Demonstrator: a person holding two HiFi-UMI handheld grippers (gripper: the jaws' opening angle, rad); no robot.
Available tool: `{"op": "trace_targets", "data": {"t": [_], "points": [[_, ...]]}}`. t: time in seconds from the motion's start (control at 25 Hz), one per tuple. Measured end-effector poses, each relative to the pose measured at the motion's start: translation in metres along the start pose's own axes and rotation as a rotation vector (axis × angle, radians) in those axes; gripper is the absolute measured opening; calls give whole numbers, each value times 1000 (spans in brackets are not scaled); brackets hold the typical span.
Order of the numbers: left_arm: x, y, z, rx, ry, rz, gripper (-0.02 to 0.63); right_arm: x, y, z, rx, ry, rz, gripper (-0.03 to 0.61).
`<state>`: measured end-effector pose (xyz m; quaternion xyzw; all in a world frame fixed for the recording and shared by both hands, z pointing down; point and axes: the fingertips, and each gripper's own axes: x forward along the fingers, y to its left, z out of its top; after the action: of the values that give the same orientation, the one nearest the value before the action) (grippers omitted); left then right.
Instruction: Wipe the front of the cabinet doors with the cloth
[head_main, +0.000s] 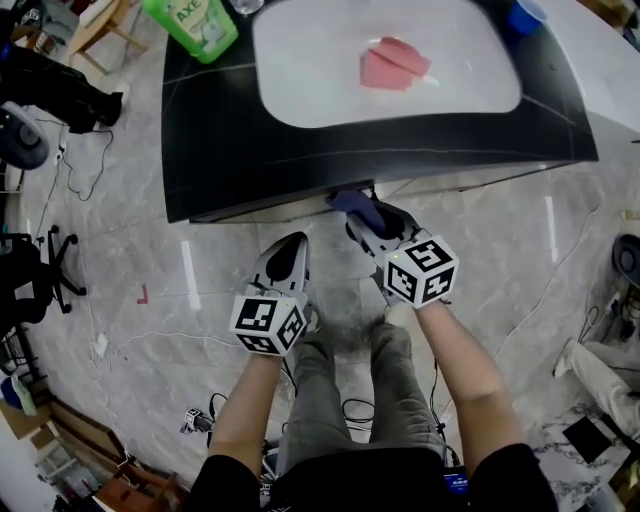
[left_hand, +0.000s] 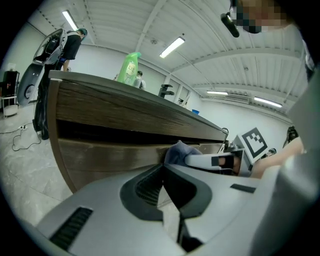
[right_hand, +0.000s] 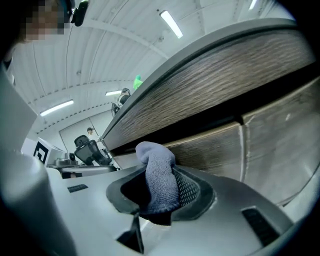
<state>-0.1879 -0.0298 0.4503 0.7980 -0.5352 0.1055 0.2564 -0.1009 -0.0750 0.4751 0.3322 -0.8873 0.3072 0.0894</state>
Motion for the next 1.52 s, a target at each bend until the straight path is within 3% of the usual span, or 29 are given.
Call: {"op": "trace_targets", "data": {"t": [0.4, 0.68, 1.08, 1.52], "points": [[53, -54, -6, 10, 23, -56, -6, -47, -67, 4, 46, -25, -71, 120], [65, -76, -10, -12, 22, -82, -6, -67, -82, 6, 48, -34, -79, 120], [35, -40, -9, 32, 15, -49, -6, -38, -26, -18, 67, 1, -3, 120], [-38, 60, -26, -5, 8, 90, -6, 41, 69, -55, 48, 84, 121, 120]]}}
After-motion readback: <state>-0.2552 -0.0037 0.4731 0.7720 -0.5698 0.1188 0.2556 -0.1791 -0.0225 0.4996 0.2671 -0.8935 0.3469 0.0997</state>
